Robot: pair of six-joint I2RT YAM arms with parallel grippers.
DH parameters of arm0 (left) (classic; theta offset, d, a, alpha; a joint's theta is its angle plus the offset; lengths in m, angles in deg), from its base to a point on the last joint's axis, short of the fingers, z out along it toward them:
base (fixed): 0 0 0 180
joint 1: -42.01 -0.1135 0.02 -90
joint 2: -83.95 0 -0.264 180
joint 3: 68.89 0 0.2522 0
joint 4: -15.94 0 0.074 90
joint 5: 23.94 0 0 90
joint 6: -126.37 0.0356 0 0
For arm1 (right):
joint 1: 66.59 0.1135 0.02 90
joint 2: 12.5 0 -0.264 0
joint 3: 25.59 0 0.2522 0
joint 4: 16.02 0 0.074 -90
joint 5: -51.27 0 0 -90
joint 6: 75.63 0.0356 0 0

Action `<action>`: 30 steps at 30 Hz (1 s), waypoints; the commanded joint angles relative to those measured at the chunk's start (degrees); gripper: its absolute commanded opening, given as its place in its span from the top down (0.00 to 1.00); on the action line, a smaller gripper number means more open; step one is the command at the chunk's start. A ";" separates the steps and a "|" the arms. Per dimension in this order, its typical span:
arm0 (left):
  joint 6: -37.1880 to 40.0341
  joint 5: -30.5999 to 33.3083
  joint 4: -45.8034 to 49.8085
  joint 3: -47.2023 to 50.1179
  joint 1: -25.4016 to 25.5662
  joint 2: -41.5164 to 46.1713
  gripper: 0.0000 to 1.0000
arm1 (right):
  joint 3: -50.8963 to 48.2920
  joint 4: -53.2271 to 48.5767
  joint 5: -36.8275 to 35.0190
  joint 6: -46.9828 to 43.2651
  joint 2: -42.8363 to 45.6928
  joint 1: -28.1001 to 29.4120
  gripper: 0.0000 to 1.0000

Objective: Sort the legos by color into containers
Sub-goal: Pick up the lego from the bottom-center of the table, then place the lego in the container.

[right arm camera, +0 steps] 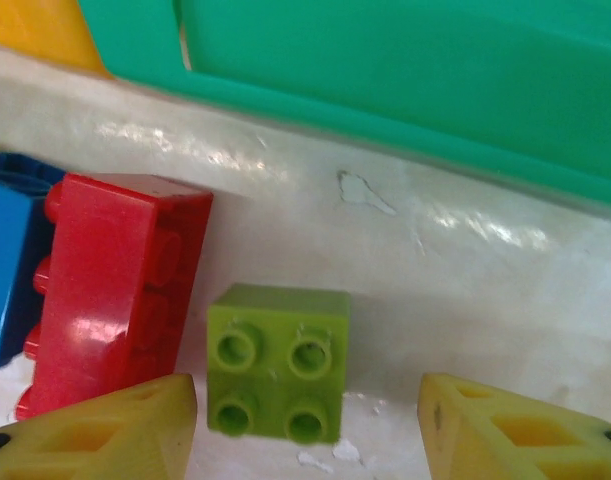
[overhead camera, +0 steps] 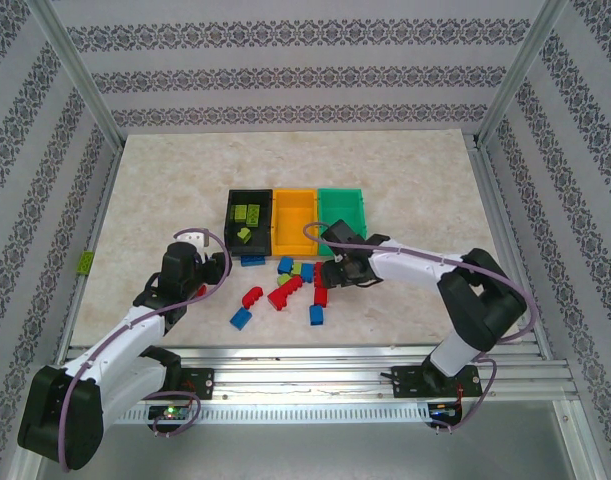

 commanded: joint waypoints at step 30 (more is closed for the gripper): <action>-1.08 0.53 -3.05 1.05 -0.91 0.02 0.42 | 48.89 -4.52 1.14 -5.81 -22.45 8.29 0.54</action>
